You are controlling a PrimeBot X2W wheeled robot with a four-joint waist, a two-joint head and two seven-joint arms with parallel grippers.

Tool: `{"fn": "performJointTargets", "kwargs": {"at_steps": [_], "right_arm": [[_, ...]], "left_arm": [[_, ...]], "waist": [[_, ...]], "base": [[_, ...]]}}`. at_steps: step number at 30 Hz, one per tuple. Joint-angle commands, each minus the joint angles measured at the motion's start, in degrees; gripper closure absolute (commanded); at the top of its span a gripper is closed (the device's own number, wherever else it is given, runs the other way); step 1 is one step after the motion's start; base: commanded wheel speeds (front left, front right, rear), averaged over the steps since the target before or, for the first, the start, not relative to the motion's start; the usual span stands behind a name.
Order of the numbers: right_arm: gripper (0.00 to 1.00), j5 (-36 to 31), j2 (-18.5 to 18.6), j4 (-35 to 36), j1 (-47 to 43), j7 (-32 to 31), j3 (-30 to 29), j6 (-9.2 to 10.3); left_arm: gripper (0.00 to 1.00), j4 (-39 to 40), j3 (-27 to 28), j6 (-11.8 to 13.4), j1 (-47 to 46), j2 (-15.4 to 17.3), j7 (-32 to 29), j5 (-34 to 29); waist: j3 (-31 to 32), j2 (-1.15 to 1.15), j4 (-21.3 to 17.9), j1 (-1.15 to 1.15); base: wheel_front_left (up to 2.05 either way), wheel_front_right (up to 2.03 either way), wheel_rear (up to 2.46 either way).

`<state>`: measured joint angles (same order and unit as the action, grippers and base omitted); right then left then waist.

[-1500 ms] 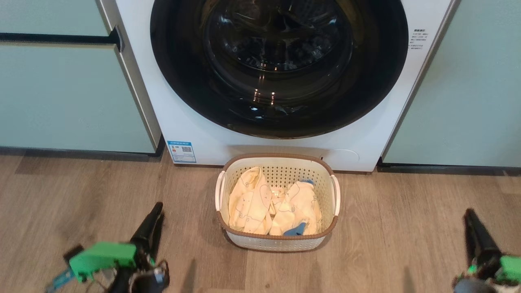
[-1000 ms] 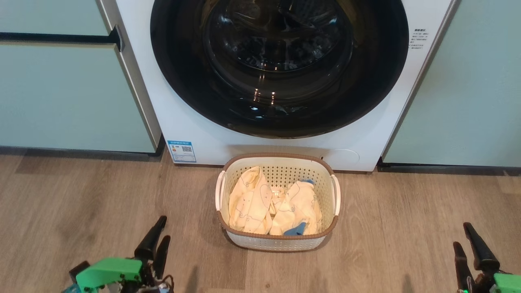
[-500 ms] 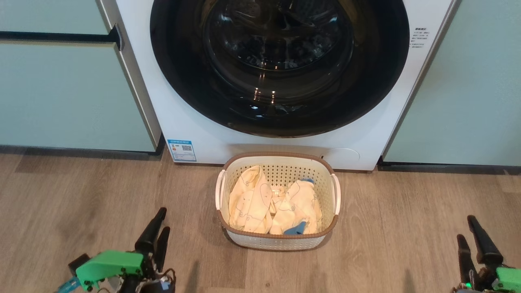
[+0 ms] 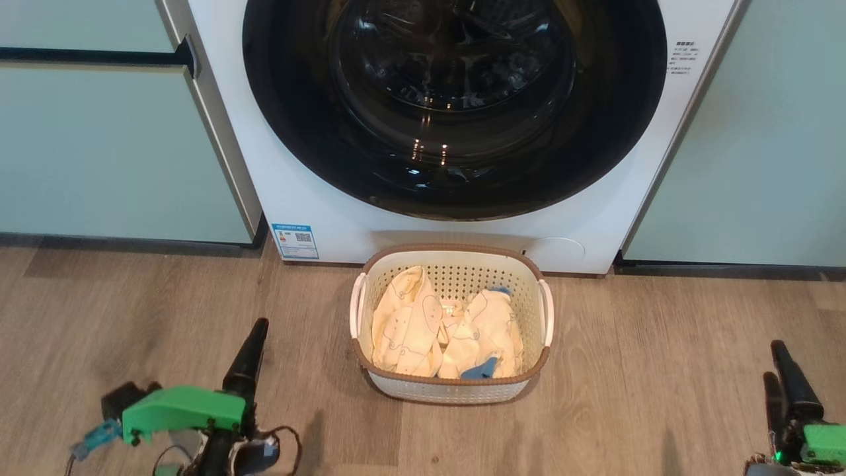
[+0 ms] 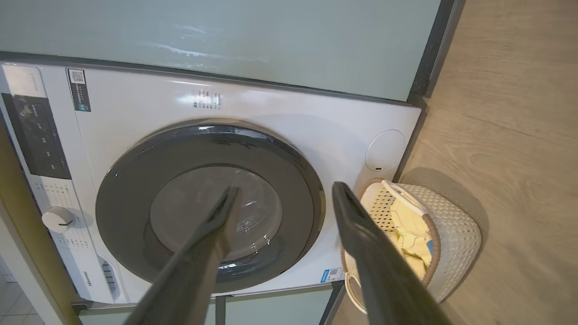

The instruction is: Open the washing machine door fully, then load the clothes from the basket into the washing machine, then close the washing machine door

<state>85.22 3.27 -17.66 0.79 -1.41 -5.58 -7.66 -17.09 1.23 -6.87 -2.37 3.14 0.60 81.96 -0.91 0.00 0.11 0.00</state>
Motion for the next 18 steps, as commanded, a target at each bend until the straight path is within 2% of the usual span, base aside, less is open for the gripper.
{"fn": "performJointTargets", "kwargs": {"at_steps": [1,12,18], "right_arm": [[0.0,-2.4,1.99,1.76,3.9,1.24,0.65,0.05],[0.0,-15.37,3.65,0.58,5.44,4.35,1.5,0.07],[0.0,-22.37,3.87,0.54,5.89,5.28,1.58,0.08]], "left_arm": [[0.0,2.39,0.65,0.04,-3.55,1.18,0.6,-3.56],[0.0,4.76,0.93,1.16,-4.02,0.9,2.47,-21.93],[0.0,5.75,0.01,1.58,-4.16,1.25,3.31,-29.32]], "waist": [[-0.05,0.0,0.02,0.0],[-0.15,0.0,0.07,0.0],[-0.17,0.0,0.09,0.0]], "base": [[0.0,0.0,0.0],[0.0,0.0,0.0],[0.0,0.0,0.0]]}}
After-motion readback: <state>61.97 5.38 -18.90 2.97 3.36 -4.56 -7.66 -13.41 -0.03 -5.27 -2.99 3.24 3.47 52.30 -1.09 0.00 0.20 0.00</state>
